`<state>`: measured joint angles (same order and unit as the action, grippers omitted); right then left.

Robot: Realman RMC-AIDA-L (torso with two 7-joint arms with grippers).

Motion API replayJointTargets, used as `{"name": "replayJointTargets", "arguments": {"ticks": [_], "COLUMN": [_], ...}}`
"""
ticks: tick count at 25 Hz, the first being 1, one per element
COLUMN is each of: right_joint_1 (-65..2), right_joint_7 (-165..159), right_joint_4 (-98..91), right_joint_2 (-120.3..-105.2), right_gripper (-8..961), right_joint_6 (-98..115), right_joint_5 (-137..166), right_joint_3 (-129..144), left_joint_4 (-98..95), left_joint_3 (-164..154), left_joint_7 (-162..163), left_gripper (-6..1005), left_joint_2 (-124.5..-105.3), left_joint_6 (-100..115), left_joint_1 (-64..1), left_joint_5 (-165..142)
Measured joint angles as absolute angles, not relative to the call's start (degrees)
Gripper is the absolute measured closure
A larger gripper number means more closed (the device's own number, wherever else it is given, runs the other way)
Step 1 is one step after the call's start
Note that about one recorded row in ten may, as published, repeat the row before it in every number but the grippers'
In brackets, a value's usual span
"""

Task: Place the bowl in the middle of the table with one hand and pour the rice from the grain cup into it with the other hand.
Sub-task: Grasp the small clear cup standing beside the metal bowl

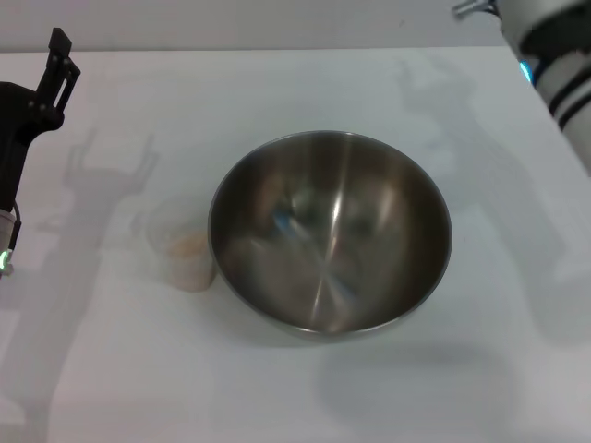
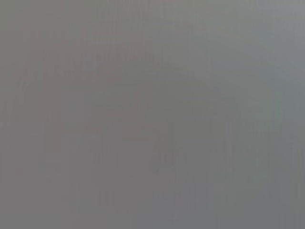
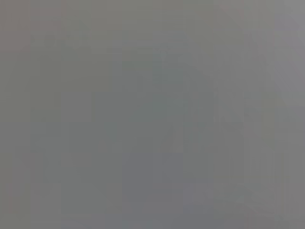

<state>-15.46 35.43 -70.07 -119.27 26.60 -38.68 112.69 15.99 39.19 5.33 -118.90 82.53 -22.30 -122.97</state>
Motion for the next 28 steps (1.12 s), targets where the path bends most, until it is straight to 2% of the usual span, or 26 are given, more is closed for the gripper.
{"name": "replayJointTargets", "arguments": {"ticks": [3, 5, 6, 11, 16, 28], "right_joint_1": [-15.1, -15.4, -15.9, -17.8, -18.4, -18.2], "right_joint_7": [23.8, 20.3, 13.9, -2.1, -8.1, -7.9], "right_joint_4": [-58.8, -55.0, -48.3, -30.0, -19.1, -13.7], "right_joint_2": [-119.27, -119.27, -119.26, -119.2, -119.24, -119.05], "right_gripper": [569, 568, 568, 570, 569, 569], "right_joint_6": [46.5, 52.0, 62.2, 80.0, 84.0, 85.0], "right_joint_5": [-38.1, -38.1, -38.0, -37.9, -38.1, -38.4], "right_joint_3": [117.5, 118.5, 120.2, 122.8, 122.8, 118.8], "left_joint_4": [16.1, 16.2, 16.2, 16.2, 15.7, 14.9], "left_joint_3": [39.2, 39.2, 39.2, 39.1, 35.2, 27.2], "left_joint_7": [5.3, 5.3, 5.4, 5.7, 5.8, 2.4], "left_gripper": [213, 213, 213, 214, 215, 216], "left_joint_2": [-118.91, -118.92, -118.92, -118.92, -118.69, -118.9], "left_joint_6": [82.5, 82.5, 82.6, 83.0, 85.1, 85.1], "left_joint_1": [-22.1, -21.9, -21.8, -20.7, -17.1, -9.9], "left_joint_5": [-123.0, -123.0, -123.0, -123.0, -123.0, -123.0]}}
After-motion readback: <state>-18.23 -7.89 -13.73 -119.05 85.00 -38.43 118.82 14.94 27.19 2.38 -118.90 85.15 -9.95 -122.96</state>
